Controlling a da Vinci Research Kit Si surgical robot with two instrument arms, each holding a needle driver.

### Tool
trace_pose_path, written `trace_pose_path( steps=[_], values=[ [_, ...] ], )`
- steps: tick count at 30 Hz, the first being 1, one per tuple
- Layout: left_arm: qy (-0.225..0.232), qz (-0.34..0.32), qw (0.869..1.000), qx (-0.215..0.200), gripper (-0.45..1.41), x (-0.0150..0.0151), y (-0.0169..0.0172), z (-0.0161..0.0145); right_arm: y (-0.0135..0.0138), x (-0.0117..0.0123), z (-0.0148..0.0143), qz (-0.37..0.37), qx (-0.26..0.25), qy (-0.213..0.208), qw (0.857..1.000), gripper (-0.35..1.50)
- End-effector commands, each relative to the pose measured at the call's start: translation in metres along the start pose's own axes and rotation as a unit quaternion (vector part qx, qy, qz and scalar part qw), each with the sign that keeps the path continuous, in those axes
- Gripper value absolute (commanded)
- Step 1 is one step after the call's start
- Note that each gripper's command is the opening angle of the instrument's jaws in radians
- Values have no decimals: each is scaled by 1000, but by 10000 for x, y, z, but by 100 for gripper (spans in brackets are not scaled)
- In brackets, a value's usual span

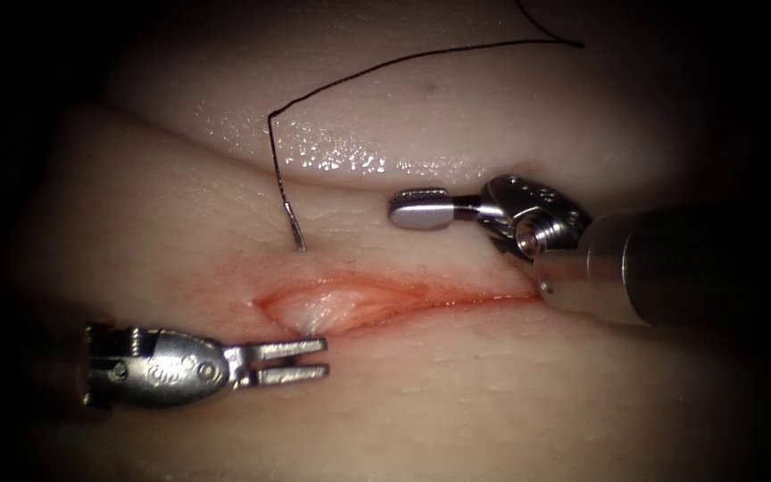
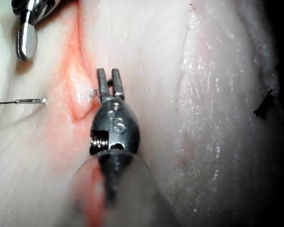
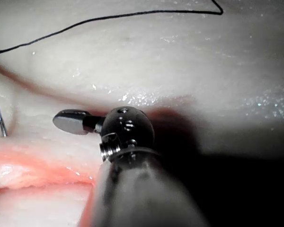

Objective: Wound Closure

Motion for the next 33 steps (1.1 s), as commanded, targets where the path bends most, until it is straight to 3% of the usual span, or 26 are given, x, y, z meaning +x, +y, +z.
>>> trace_pose_path(
  steps=[1, 12, 19, 27, 33],
  values=[
    [12, -14, 1000, -8, -45, -2, 4, 6, 1, -6, 9, 0, 2, -1, 1000, -35],
    [82, -160, 981, -78, -45, 26, 9, 1, -4, -9, 10, -9, 7, -1, 1000, -35],
    [106, -262, 951, -128, -45, 39, 17, -1, -8, -12, 11, -9, 21, -5, 1000, -35],
    [107, -309, 932, -159, -45, 57, 23, -9, -15, -16, 13, -10, 34, -14, 999, -35],
    [109, -315, 927, -170, -45, 77, 32, -17, -20, -19, 14, -11, 43, -17, 999, -35]
  ],
)
